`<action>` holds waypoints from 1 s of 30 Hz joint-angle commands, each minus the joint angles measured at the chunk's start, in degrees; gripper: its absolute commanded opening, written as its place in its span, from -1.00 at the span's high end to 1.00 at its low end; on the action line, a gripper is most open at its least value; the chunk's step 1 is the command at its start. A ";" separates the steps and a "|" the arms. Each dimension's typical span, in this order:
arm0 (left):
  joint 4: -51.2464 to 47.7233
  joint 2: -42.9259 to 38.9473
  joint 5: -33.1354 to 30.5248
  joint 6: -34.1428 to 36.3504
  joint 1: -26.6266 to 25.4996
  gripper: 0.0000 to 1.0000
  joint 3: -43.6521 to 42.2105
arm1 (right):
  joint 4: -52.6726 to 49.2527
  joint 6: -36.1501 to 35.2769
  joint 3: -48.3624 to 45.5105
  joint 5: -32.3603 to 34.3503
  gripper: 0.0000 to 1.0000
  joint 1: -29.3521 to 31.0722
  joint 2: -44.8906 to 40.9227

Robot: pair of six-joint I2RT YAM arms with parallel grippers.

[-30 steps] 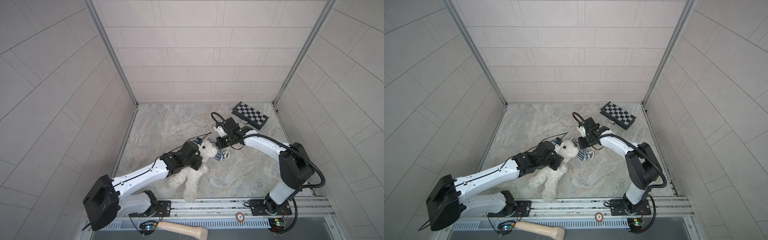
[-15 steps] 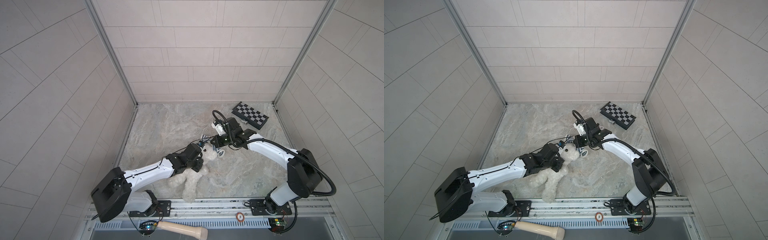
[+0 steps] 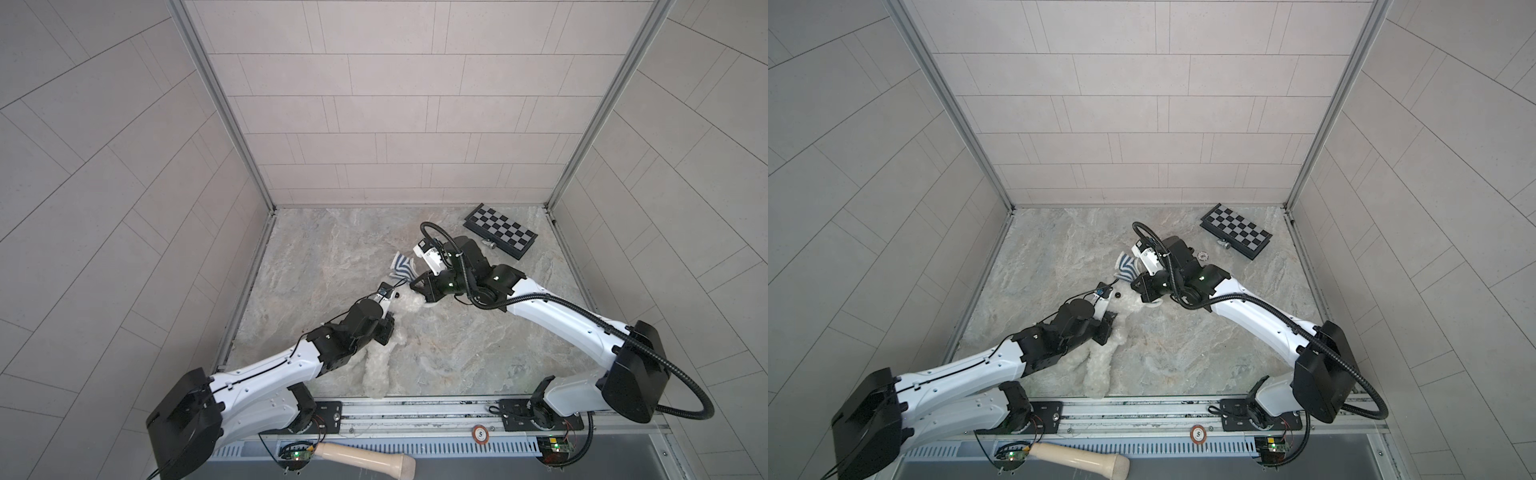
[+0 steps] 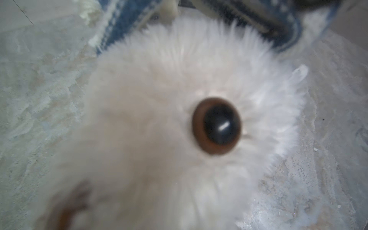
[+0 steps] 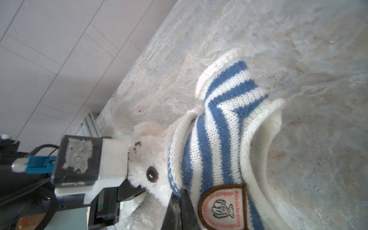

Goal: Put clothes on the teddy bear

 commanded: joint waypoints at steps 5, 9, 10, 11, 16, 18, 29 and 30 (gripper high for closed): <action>5.75 -5.34 -1.01 1.75 -0.40 1.00 -0.48 | -10.47 -6.60 9.79 2.13 1.00 3.39 -1.14; 7.34 -7.76 -0.86 1.49 -1.27 1.00 -0.97 | -11.80 -6.58 12.70 2.86 1.00 5.91 0.48; 7.96 -8.65 -0.95 1.49 -1.46 1.00 -1.28 | -11.81 -6.30 12.99 3.15 1.00 6.49 0.76; 8.57 -9.52 -1.24 1.49 -1.67 1.00 -1.73 | -11.84 -6.11 13.25 3.34 1.00 7.01 0.94; 12.37 -14.48 -3.49 1.29 -2.08 1.00 -4.01 | -14.14 -6.34 15.08 4.17 1.00 8.95 1.60; 13.60 -16.35 -4.81 1.70 -2.44 1.00 -4.50 | -15.79 -7.01 16.27 4.39 1.00 9.39 1.73; 15.84 -22.31 -6.66 4.43 -2.89 1.00 -5.28 | -25.82 -12.10 27.99 6.33 1.00 16.69 5.12; 15.99 -22.73 -6.66 4.63 -2.87 1.00 -5.51 | -25.99 -11.80 28.43 6.59 1.00 17.11 5.32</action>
